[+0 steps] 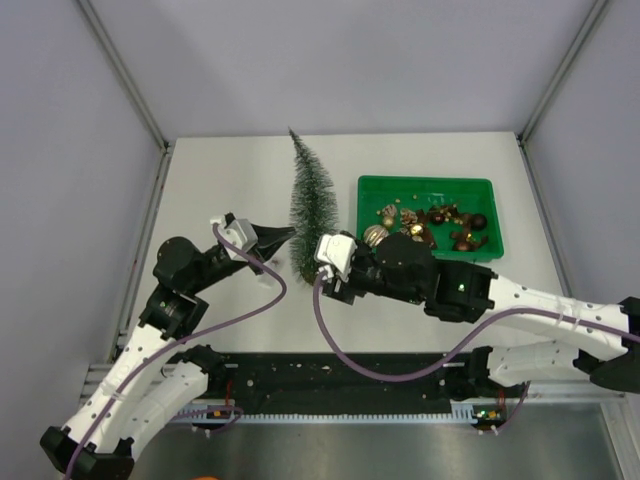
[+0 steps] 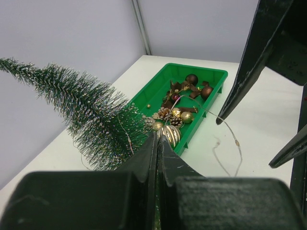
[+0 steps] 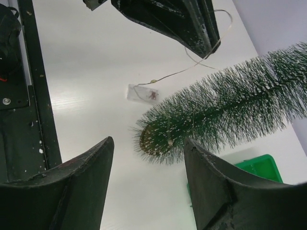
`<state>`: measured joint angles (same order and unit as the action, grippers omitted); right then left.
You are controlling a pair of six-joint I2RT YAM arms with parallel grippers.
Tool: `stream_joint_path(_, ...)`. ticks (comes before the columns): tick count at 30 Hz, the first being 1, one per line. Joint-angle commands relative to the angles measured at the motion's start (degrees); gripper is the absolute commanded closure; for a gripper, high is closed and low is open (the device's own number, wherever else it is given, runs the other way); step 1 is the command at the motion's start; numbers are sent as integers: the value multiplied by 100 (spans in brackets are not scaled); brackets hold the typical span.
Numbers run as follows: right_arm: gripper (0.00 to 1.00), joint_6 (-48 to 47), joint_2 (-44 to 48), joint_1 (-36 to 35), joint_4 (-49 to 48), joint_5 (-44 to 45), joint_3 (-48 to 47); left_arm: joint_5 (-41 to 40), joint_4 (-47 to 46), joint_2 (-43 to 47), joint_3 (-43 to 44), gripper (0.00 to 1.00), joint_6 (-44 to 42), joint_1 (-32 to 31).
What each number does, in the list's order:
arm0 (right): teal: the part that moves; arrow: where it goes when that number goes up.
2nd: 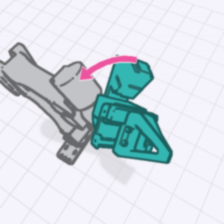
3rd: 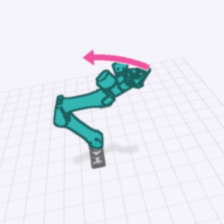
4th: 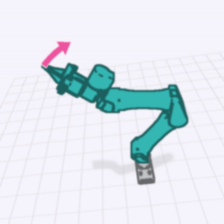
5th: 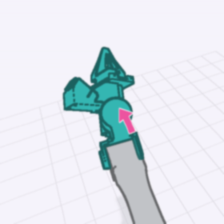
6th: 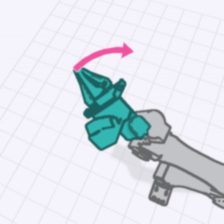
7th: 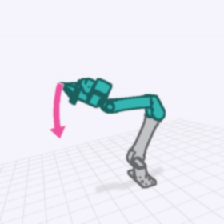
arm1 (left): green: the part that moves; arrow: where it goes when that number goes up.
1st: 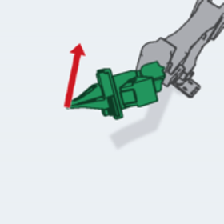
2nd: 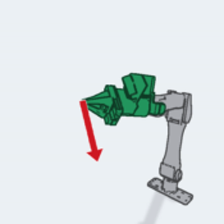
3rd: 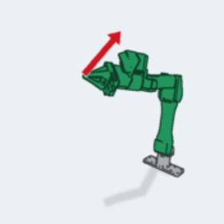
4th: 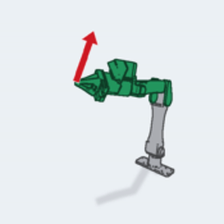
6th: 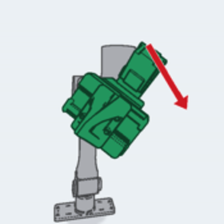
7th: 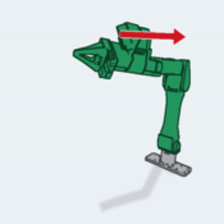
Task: Decorate the small christmas tree
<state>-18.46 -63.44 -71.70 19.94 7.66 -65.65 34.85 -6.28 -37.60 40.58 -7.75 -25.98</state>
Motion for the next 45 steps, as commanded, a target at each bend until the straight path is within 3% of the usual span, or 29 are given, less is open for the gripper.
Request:
stream_joint_path(1,41,-298,-221,112,-368,-309,-256,13,-198,69,38,100,72,31)
stream_joint_path(12,60,-782,-318,148,-825,183,-115,13,-189,104,29,100,98,49)
stream_joint_path(18,64,-966,-300,148,-869,367,-27,13,-215,122,20,100,124,66)
stream_joint_path(25,64,-1335,-388,156,-887,666,70,39,-180,131,38,100,142,93)
stream_joint_path(38,50,-1687,-766,192,-949,737,-97,39,-189,139,47,100,177,119)
stream_joint_path(45,52,-1793,-758,192,-1045,781,-141,39,-180,166,3,100,212,128)
